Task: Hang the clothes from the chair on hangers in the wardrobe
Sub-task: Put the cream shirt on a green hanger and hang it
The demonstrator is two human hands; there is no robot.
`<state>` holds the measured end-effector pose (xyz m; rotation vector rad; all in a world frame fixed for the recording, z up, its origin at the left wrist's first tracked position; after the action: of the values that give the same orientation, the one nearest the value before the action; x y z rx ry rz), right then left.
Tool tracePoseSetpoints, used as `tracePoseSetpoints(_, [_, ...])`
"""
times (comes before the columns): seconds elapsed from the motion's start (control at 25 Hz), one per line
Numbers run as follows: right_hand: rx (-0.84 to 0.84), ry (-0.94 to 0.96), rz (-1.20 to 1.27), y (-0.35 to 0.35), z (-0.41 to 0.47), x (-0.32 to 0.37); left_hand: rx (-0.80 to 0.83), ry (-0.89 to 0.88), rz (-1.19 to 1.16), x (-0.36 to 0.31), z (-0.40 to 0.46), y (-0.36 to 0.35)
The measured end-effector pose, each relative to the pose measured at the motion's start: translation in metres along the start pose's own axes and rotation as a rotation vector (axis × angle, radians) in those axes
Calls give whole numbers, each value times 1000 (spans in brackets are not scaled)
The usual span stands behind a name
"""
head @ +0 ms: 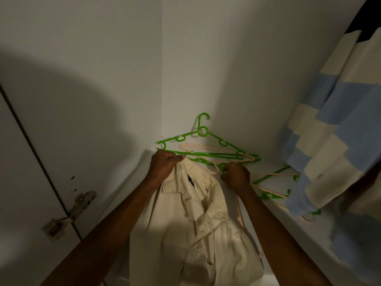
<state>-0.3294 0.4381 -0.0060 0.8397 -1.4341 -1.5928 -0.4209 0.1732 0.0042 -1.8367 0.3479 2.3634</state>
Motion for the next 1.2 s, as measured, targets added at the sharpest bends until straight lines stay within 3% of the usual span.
tracePoseSetpoints(0.12, [15, -53, 196, 5, 12, -10, 0, -5, -40, 4, 2, 1])
tracePoseSetpoints(0.36, [-147, 37, 288, 9, 83, -6, 36, 6, -68, 3, 7, -1])
tracePoseSetpoints(0.56, [85, 176, -7, -3, 134, 30, 25, 88, -110, 11, 9, 0])
tracePoseSetpoints(0.64, [152, 212, -5, -21, 138, 37, 27, 104, -120, 14, 9, 2])
tracePoseSetpoints(0.72, [103, 213, 37, -33, 137, 36, 22, 123, -126, 17, 9, 4])
tracePoseSetpoints(0.92, [-44, 213, -148, -37, 139, 32, -3, 139, -106, 24, 8, 7])
tracePoseSetpoints(1.0, [-3, 211, -171, -33, 140, 35, -5, 158, -104, 25, 9, 9])
tracePoseSetpoints(1.2, [134, 171, 224, -12, 138, 43, 2, 184, -116, 12, 3, 9])
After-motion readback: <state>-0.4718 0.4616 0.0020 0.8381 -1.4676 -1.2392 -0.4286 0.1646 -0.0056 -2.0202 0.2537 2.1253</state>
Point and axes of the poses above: each hand's wrist, its own z-axis towards the middle knuckle, its own y-axis out of the back of the hand, x = y × z, the point moved 1 cm from there along z, towards the middle knuckle, and after that the axes turned 10 degrees about -z, right-handed, at the moved point
